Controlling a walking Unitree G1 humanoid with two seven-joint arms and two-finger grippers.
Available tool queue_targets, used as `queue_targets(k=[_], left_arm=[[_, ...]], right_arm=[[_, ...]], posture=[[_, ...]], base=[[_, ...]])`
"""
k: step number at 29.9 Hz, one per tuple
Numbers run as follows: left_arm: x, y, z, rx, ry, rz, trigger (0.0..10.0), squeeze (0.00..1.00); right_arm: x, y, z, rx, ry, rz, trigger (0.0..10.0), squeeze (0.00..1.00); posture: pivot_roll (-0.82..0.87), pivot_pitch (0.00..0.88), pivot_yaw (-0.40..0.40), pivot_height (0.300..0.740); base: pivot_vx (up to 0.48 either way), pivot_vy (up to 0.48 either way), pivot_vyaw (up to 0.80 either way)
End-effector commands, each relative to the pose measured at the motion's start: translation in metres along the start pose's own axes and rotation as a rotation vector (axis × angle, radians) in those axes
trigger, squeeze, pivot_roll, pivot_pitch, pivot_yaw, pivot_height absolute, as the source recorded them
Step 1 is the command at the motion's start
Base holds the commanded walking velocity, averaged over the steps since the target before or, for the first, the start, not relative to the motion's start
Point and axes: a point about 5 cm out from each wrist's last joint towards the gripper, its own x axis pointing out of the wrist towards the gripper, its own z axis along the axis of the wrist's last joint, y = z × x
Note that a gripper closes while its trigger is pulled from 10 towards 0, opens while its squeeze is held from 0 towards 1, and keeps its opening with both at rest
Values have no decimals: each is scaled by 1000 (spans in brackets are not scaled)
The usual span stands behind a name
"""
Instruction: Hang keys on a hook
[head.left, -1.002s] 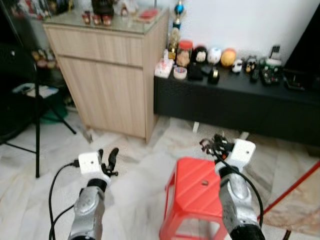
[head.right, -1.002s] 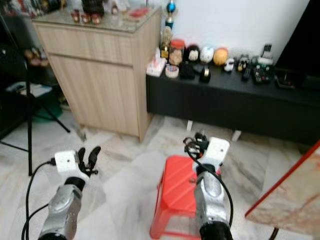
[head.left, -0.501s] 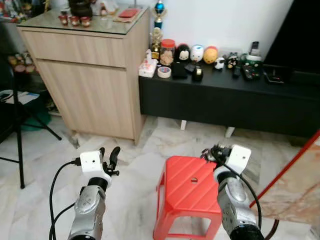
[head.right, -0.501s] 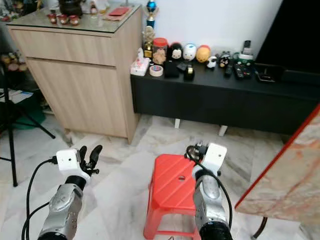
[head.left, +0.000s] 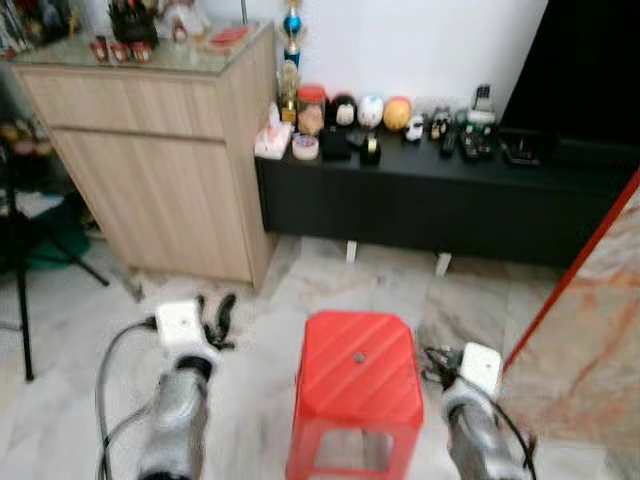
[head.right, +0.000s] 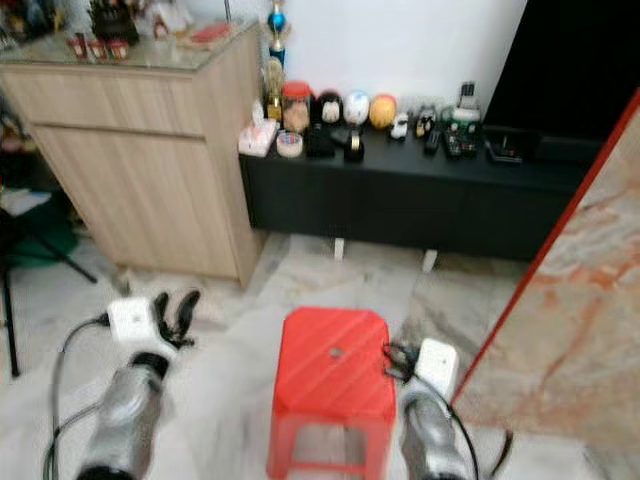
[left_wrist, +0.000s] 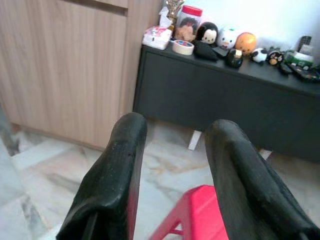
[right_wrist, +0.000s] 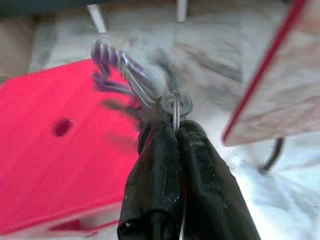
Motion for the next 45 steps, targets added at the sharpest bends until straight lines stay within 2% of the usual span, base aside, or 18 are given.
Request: queue_targets(k=[1,6,25,28,35,45], left_arm=[[2,5,4,28,-8,6,10000,0],[2,4,3,28,-4,-1,10000,0],[2,1,4,35,-4,-18,10000,0],[2,1,4,38,-3,-20,10000,0],[3,1,4,40,-5,-16,10000,0],[3,0,4,40,-4,-21,10000,0]], right_arm=[[0,3,2,30,-7,-6,10000,0],[-1,4,8,53,-46,-17,10000,0],[-1,13,11,63,-69,-7,10000,0],[-1,12,15,44,-99,-20,10000,0],[-1,14,26,65,-154,-13,10000,0],[0,16,33,63,-185,-9,10000,0]], posture=[[93,0,-68,740],[88,0,-61,740],[86,7,-59,740],[85,6,-57,740],[84,9,-60,740],[81,2,-61,740]], base=[[0,-326,0],[0,-323,0],[0,-324,0],[0,-326,0],[0,-325,0],[0,-324,0]])
